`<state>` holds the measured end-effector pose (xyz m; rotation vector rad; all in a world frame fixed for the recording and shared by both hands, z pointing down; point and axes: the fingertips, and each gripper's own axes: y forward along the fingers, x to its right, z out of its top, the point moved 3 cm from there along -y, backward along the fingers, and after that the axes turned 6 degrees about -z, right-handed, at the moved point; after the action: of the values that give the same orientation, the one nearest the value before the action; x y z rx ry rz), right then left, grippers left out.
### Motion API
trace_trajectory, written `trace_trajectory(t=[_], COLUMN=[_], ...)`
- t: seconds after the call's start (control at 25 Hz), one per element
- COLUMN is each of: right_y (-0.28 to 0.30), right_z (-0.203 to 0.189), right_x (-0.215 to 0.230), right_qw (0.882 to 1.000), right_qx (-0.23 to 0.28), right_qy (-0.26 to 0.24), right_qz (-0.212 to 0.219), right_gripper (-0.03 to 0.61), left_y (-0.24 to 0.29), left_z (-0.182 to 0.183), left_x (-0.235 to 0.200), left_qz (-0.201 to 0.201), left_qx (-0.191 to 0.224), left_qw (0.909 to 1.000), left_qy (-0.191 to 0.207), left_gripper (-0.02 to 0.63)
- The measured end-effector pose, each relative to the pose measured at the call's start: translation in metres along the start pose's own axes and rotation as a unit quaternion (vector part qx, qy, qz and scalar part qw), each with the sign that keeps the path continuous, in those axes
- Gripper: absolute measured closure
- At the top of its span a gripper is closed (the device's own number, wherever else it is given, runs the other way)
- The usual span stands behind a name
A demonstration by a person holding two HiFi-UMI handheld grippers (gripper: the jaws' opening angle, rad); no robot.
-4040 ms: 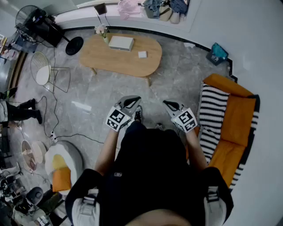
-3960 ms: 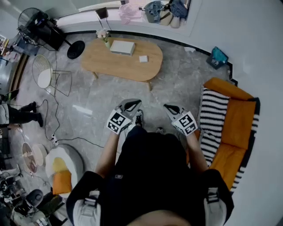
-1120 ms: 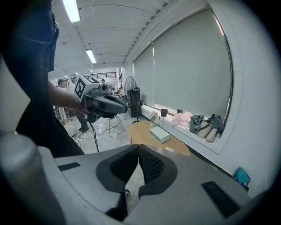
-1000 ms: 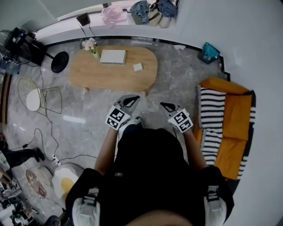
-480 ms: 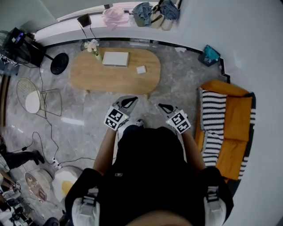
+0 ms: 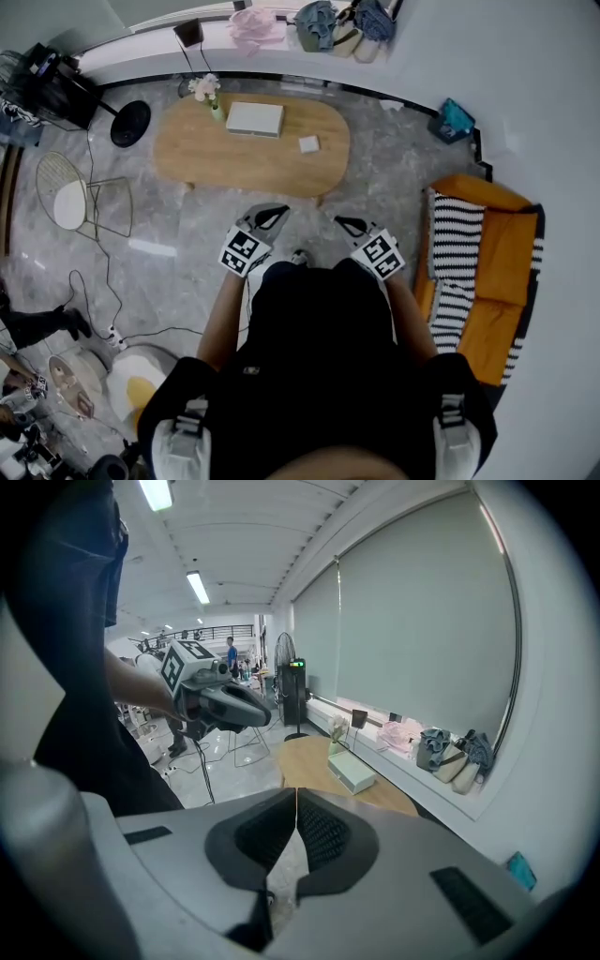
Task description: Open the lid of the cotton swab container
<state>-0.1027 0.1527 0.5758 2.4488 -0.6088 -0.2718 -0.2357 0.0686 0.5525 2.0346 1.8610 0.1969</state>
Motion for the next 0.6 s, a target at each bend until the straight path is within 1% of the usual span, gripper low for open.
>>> trace_trajectory(t=[0.16,0.32,0.4,0.48,0.6], right_y=[0.003,-0.006,-0.007,-0.006,-0.001], right_z=[0.0,0.0,0.0,-0.005,-0.01], right_x=[-0.001,0.011,0.019,0.028,0.042], right_qw=[1.0,0.997,0.994,0.994,0.994], right_qx=[0.003,0.032,0.046,0.048,0.046], right_qy=[0.013,0.073,0.094,0.099,0.098], right_qz=[0.003,-0.003,-0.009,-0.01,0.001], right_gripper=[0.581,0.581,0.581,0.581,0.581], left_y=[0.002,0.014,0.019,0.024,0.034], left_z=[-0.006,-0.004,0.0,0.004,0.009], left_x=[-0.006,-0.005,-0.005,-0.006,-0.008], left_qz=[-0.001,-0.007,-0.01,-0.008,0.001], left_qx=[-0.004,-0.011,-0.013,-0.012,-0.013], left_qw=[1.0,0.9999,0.9999,0.9999,0.9999], left_qy=[-0.006,-0.004,-0.002,-0.002,-0.005], left_gripper=[0.614,0.614,0.614,0.614,0.614])
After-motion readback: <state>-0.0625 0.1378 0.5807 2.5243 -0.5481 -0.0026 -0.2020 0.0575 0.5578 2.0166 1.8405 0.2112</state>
